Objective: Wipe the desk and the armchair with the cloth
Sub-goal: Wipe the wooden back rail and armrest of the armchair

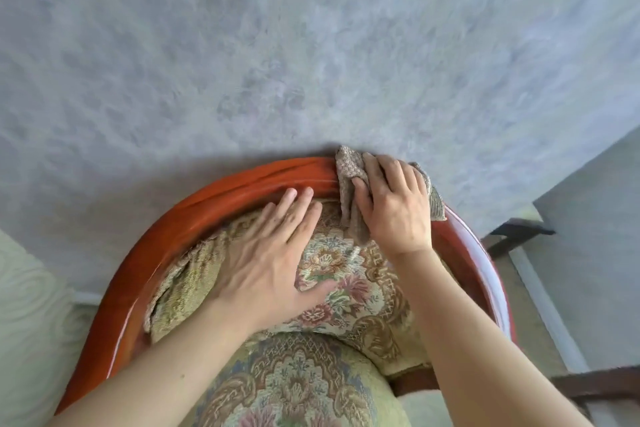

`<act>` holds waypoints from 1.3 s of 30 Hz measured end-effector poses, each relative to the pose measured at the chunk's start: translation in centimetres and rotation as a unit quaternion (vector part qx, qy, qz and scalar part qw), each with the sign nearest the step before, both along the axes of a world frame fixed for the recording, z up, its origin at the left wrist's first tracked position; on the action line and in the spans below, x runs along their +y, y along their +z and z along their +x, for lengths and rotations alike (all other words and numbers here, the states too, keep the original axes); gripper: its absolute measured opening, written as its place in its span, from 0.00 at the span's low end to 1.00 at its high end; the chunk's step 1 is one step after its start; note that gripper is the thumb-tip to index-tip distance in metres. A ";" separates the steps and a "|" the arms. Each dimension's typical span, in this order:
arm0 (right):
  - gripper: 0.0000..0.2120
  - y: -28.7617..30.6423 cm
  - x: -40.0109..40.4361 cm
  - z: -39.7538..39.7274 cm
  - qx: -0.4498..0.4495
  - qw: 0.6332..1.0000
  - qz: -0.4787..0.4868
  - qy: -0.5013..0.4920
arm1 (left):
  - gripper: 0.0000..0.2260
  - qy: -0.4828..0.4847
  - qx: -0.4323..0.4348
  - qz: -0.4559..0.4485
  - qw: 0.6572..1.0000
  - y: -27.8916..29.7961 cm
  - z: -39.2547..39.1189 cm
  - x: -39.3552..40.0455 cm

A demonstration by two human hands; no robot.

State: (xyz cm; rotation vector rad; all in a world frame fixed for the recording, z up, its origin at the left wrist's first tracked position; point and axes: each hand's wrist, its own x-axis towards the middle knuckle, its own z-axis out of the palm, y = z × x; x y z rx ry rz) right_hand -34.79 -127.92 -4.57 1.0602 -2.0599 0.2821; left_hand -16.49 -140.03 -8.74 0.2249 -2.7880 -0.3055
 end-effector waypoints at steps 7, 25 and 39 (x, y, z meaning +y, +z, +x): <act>0.18 -1.0 9.0 -0.8 -0.095 0.986 -0.036 -0.134 | 0.47 -0.097 0.003 -0.024 0.995 0.7 -6.0 4.6; 0.15 -5.4 18.1 2.6 -0.228 0.912 -0.122 -0.320 | 0.53 -0.180 -0.035 -0.121 0.976 1.1 -13.2 13.8; 0.23 -2.2 26.6 0.5 -0.418 0.788 -0.383 -0.239 | 0.52 -0.353 -0.077 -0.187 0.914 1.2 -15.1 18.8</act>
